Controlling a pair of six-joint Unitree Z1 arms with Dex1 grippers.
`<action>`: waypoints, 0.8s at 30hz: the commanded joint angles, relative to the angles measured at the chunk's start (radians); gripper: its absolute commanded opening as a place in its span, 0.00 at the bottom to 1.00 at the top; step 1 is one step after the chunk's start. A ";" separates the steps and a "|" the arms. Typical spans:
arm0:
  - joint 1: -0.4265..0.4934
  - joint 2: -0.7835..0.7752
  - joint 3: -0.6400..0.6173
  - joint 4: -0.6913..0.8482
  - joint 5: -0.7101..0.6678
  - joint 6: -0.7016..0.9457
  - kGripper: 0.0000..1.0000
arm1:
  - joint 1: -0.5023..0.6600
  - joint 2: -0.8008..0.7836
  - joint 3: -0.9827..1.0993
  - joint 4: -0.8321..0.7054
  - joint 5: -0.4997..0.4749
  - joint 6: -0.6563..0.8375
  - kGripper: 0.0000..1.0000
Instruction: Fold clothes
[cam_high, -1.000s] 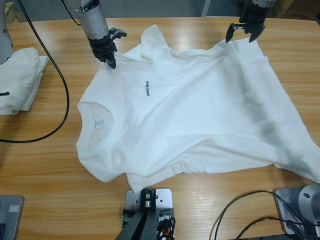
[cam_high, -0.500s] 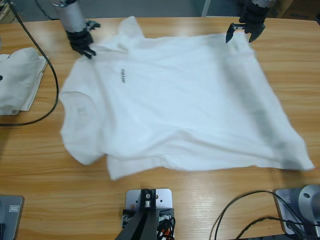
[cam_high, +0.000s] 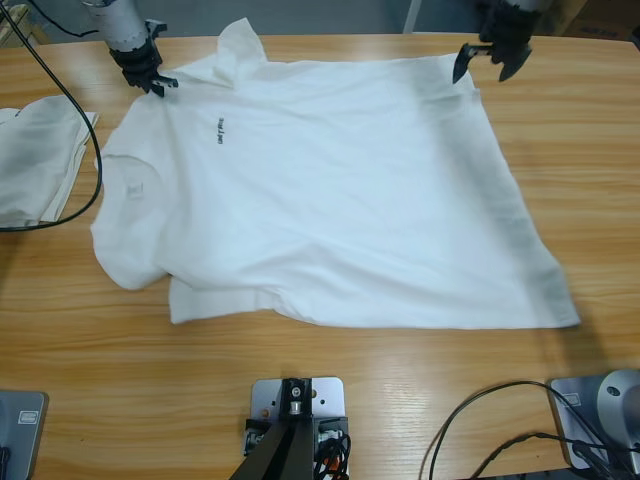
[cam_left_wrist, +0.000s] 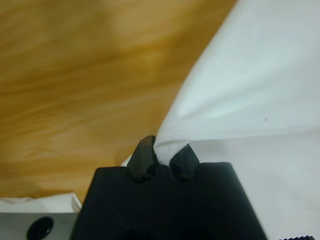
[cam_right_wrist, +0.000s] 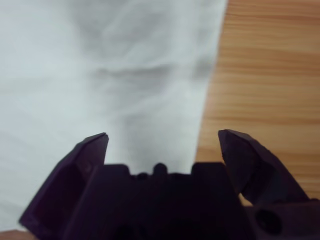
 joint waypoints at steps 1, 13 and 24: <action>0.043 0.098 -0.523 -0.101 -0.065 -0.074 0.00 | 0.034 -0.114 0.097 0.204 0.002 -0.020 0.90; -0.130 -0.191 -0.556 0.214 0.029 -0.057 0.97 | 0.097 -0.302 0.248 0.198 0.120 -0.109 0.92; -0.191 -0.629 0.114 0.290 0.005 -0.145 1.00 | 0.118 -0.762 1.046 -0.180 0.217 -0.119 0.99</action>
